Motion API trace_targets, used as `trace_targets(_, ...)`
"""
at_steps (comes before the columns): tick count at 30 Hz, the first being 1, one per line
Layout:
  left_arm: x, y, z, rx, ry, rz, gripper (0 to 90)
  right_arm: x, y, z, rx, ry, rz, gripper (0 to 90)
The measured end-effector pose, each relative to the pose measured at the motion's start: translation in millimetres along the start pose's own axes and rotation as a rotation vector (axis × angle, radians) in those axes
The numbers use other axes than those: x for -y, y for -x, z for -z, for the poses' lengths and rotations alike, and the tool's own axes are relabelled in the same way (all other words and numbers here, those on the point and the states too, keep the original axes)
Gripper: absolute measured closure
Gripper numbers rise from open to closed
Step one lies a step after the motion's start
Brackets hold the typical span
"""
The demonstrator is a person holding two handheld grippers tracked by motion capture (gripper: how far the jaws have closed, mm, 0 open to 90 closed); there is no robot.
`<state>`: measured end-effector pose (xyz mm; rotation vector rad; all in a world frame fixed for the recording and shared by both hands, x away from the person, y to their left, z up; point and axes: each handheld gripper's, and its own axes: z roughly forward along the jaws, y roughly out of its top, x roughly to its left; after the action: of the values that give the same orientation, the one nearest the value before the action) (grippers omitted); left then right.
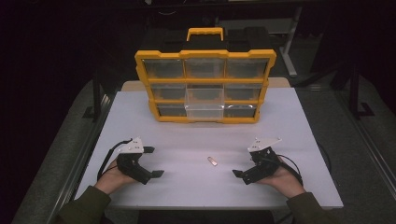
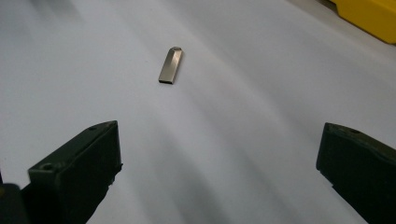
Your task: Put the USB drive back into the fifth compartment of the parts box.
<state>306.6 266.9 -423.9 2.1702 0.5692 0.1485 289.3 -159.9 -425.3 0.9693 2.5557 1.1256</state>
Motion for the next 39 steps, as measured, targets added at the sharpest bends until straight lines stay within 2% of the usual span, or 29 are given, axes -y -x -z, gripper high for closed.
trace_targets(39, -0.2, -0.8, -1.1, 0.002, 0.005, 0.012, 0.0, -22.7, 2.4, -8.9, -0.043, 0.020, 0.006, 0.0)
